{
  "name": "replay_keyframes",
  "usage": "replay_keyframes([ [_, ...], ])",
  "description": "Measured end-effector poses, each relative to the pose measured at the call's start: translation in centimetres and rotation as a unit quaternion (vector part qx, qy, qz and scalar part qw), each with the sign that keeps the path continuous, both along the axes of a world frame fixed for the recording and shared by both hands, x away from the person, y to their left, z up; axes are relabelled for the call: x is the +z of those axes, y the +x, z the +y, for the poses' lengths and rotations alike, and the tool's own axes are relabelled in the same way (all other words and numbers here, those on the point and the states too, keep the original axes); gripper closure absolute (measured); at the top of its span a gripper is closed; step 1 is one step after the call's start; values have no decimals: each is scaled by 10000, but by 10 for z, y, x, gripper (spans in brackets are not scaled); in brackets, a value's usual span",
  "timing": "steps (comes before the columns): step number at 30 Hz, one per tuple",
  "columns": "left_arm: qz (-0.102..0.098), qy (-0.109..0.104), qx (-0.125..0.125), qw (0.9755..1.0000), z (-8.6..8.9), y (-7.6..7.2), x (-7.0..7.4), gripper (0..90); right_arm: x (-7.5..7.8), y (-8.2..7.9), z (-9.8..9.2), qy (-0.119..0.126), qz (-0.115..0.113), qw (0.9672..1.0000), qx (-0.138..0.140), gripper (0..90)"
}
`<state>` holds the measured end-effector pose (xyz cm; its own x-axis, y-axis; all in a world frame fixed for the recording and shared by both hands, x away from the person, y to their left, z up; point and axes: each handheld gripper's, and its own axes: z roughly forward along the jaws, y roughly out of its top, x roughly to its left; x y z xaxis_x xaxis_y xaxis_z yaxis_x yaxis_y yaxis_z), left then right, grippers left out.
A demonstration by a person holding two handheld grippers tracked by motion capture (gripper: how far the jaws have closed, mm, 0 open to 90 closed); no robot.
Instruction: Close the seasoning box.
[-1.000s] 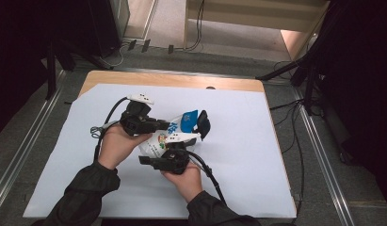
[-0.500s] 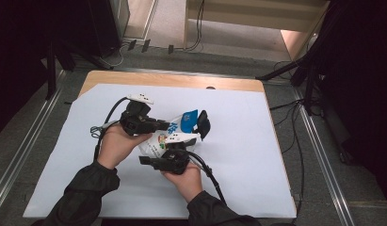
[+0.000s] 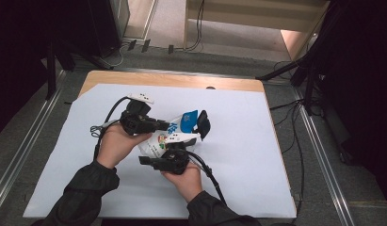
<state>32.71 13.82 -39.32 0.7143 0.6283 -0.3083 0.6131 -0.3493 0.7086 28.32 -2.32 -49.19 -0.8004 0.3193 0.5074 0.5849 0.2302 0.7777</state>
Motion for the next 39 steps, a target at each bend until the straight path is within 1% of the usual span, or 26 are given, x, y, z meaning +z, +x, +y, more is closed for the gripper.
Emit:
replay_keyframes([
  [6,-13,18,5,10000,0,0,1,894,0,0,0,1,-6,10000,-11,668],
  [13,8,-32,17,10000,-1,3,0,895,0,1,-1,19,29,10000,-45,667],
  [20,-22,-45,6,10000,-2,4,1,895,2,3,-1,32,29,10000,-37,667],
  [28,-64,5,35,10000,-3,3,1,895,2,3,0,49,35,10000,-34,655],
  [34,-69,-1,28,10000,-3,4,2,895,3,4,-1,86,79,9999,-33,662],
  [39,-103,50,30,9999,-4,3,4,896,3,4,0,92,70,9999,-27,653],
])
